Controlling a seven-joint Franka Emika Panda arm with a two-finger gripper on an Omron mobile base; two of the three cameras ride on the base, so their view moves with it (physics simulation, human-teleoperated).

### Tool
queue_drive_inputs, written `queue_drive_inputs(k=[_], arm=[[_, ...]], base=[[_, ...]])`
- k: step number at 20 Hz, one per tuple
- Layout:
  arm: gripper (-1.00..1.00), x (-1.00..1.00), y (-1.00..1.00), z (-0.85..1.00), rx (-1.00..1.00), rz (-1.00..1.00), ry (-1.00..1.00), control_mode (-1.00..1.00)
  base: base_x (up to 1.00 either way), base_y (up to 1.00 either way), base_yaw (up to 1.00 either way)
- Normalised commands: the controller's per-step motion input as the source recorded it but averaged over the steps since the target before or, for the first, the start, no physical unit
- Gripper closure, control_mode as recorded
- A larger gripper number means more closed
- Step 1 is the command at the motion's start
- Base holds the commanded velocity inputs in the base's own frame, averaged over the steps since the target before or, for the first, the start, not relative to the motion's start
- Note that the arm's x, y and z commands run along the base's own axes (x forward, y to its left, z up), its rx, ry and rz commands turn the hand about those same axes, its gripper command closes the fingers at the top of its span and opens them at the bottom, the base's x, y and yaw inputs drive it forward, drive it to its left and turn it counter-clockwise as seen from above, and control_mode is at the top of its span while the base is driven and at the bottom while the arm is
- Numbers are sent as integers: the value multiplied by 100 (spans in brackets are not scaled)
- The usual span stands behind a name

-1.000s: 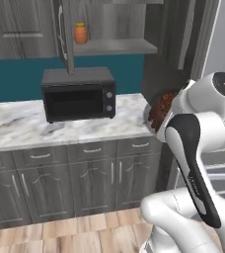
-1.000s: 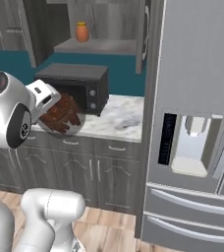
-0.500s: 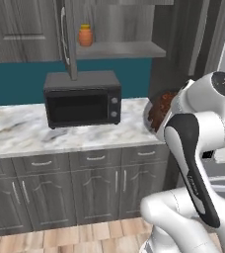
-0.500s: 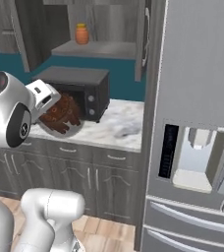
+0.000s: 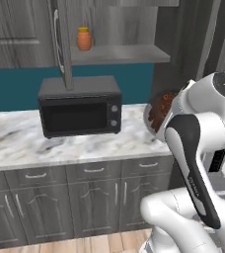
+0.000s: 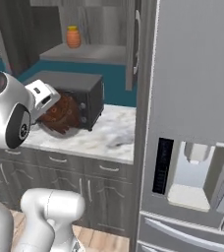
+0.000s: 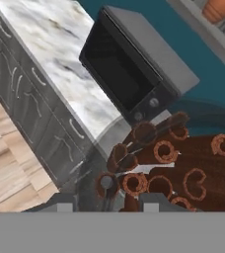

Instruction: Pick the jar and candle from the dining table and place them in the open cabinet. Close the cabinet after placing the objects.

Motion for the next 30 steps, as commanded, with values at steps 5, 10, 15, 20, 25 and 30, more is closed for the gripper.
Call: queue_drive_inputs(k=[5,10,15,20,25,30], arm=[[100,0,0,0,0,0,0,100],[100,0,0,0,0,0,0,100],[100,0,0,0,0,0,0,100],[100,0,0,0,0,0,0,100],[100,3,0,5,0,0,-10,-100],[100,0,0,28,0,0,-10,-100]], base=[[86,0,2],[89,0,2],[82,0,1],[58,0,1],[12,0,0],[0,0,0]])
